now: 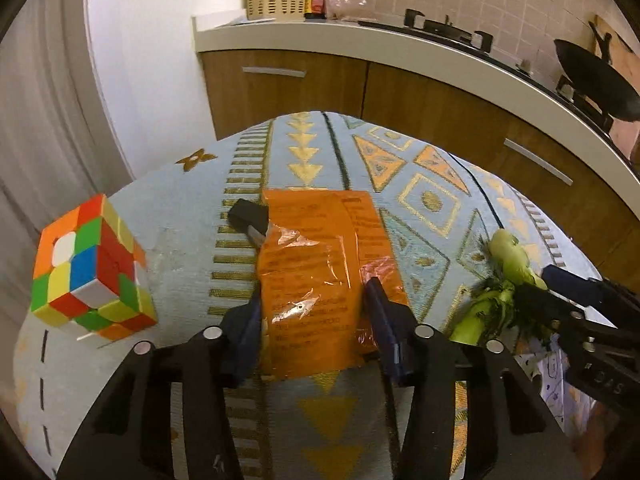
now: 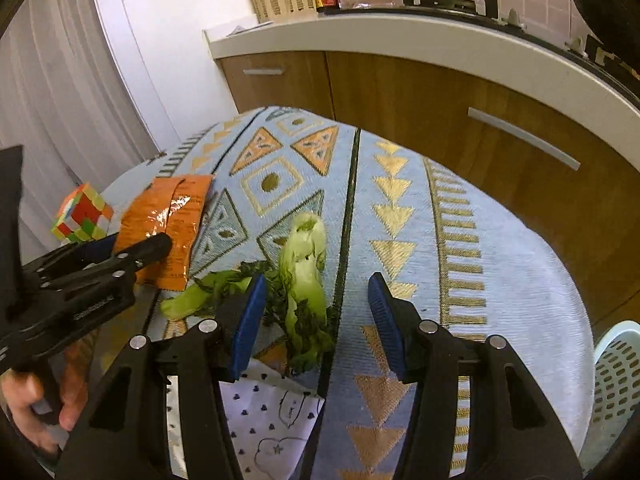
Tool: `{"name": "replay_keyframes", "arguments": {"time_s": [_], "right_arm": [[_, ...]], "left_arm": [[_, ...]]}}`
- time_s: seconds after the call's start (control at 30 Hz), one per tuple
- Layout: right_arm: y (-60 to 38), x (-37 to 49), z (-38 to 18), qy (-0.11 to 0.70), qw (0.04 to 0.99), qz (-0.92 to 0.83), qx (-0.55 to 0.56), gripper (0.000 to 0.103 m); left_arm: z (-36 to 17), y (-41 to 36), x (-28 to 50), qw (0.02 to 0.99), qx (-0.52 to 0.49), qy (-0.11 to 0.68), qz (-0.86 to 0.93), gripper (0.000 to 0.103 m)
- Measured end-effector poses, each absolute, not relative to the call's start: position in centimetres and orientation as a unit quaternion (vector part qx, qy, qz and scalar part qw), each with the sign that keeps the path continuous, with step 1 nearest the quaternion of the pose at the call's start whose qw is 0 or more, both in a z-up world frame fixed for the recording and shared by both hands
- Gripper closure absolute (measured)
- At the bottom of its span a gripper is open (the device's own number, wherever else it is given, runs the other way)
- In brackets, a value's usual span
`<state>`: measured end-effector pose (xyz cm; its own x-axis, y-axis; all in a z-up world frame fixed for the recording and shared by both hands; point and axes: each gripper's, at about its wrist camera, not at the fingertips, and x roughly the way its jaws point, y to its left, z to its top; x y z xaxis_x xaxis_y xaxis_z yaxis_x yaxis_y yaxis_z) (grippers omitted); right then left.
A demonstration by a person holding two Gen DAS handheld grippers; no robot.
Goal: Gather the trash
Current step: 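Grasp the orange plastic wrapper with the left tool while the right tool grasps a bok choy leaf, then carry the wrapper and bok choy leaf over the basket and open both tools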
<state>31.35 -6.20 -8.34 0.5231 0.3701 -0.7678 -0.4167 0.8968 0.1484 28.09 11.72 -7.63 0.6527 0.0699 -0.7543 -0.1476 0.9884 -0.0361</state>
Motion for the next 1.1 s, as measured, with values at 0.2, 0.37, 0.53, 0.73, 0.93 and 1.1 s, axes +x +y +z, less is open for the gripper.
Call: {"name": "replay_keyframes", "arguments": {"time_s": [0.2, 0.37, 0.53, 0.73, 0.93, 1.1], "right_arm": [[-6.7, 31.6, -8.5, 0.432, 0.872, 0.231, -0.012, 0.058], [-6.3, 31.7, -8.6, 0.437, 0.867, 0.238, -0.018, 0.068], [-5.6, 30.7, -8.2, 0.421, 0.873, 0.242, -0.04, 0.086], [-7.0, 29.1, -5.3, 0.373, 0.893, 0.251, -0.017, 0.087], [-9.6, 26.1, -1.0, 0.322, 0.917, 0.234, -0.016, 0.087], [-13.0, 24.2, 1.5, 0.299, 0.93, 0.212, 0.003, 0.087]], "left_arm": [[-6.9, 11.1, 27.1, 0.922, -0.042, 0.382, 0.048, 0.079], [-6.5, 11.2, 26.6, 0.927, -0.049, 0.368, 0.047, 0.08], [-5.9, 11.3, 26.0, 0.933, -0.068, 0.352, 0.029, 0.08], [-4.2, 10.9, 25.2, 0.944, -0.07, 0.323, 0.018, 0.08], [-1.3, 9.7, 23.3, 0.953, -0.068, 0.295, 0.008, 0.08], [1.7, 6.9, 21.2, 0.962, -0.053, 0.267, -0.011, 0.08]]}}
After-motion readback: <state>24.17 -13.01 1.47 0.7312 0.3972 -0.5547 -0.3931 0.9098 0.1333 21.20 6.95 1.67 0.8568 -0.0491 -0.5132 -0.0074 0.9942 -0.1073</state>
